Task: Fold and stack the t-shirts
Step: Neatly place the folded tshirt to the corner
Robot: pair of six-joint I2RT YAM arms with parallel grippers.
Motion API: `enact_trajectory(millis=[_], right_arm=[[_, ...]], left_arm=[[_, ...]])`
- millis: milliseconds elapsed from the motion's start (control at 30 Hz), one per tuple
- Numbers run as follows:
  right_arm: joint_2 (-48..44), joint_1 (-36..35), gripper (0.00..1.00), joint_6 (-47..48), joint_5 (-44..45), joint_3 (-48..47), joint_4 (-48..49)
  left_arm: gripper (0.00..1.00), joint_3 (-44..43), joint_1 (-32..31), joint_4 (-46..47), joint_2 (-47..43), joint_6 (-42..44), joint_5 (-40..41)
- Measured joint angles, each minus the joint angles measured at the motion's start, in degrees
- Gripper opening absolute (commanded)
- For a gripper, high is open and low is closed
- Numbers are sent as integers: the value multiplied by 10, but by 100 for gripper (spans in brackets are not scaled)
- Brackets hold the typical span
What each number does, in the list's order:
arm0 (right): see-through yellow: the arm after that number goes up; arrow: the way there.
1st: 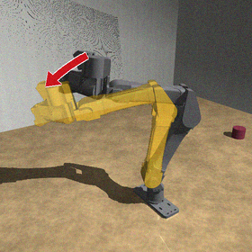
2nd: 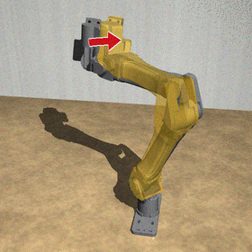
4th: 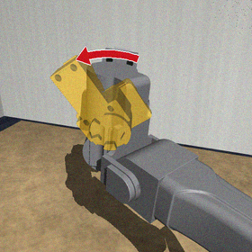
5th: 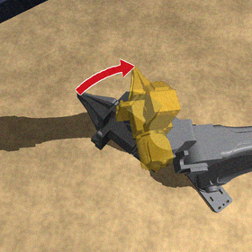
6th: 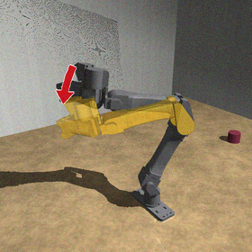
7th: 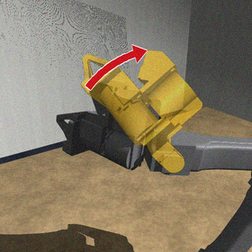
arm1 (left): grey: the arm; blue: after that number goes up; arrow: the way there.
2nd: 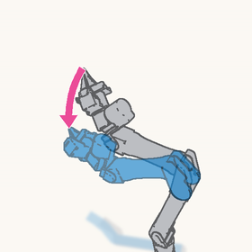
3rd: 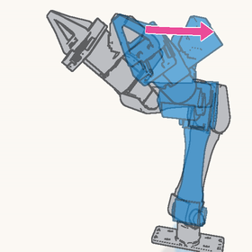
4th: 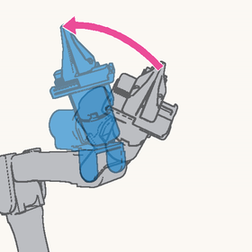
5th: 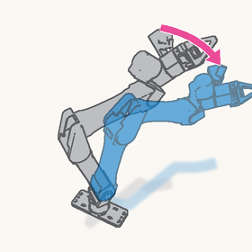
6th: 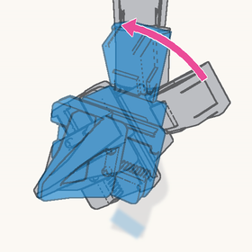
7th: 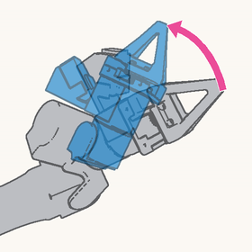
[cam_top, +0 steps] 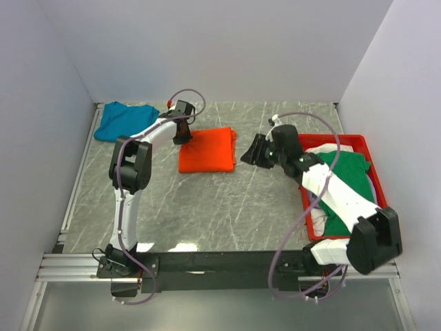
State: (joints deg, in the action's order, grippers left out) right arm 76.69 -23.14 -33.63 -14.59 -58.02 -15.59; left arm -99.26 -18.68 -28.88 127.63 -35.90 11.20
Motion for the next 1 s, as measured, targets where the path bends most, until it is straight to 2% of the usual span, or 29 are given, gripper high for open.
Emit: enact_trajectory(millis=[200,433,567,800,1000], right_arm=[[-81,-61,48,-7,17,84,10],[-91,-75,48,-12,32,143,12],[-95,-77,47,-12,37,146,9],[-111,-78,47,-10,45,146,7],[-109,-80,47,-10,48,146,1]], left_arm=[[0,-98,-1,-88,49,76,163],[0,-182,24,-119,73,214,297],[0,-205,43,-87,73,297,334],[0,-183,69,4,71,447,365],[0,-175,76,63,64,532,376]])
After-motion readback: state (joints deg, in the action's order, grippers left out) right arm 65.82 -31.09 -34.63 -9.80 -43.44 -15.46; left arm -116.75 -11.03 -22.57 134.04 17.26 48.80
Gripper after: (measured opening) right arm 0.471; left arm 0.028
